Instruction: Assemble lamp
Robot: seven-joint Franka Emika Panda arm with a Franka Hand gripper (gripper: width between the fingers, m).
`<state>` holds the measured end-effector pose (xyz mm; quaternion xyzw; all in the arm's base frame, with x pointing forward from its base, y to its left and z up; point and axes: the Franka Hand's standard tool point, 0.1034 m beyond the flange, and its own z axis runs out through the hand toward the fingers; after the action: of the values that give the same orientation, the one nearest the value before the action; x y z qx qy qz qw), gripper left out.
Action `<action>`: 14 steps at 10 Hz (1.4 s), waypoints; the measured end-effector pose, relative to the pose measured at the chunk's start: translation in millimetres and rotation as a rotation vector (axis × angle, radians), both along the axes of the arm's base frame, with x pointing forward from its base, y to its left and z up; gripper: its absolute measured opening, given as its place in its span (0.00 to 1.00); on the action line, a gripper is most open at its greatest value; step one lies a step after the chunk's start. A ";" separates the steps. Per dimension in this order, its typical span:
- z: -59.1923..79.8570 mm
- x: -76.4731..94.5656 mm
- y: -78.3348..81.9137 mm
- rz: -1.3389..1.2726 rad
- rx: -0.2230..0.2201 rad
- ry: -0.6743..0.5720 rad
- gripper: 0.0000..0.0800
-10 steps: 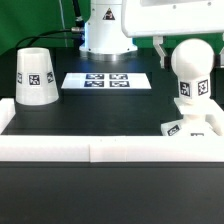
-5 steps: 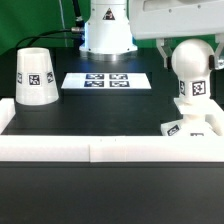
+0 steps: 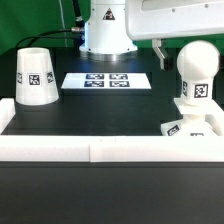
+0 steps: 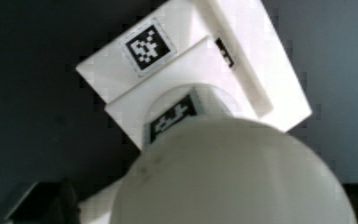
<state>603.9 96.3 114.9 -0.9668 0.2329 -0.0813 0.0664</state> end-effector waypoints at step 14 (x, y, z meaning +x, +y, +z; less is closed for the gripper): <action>2.4 13.5 4.3 1.189 -0.271 -0.076 0.87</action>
Offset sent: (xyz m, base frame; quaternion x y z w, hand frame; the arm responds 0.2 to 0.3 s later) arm 0.0024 0.0132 0.0014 0.0160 -0.0129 -0.2009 0.9794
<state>617.3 100.6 117.3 -0.9276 -0.3615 -0.0934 -0.0148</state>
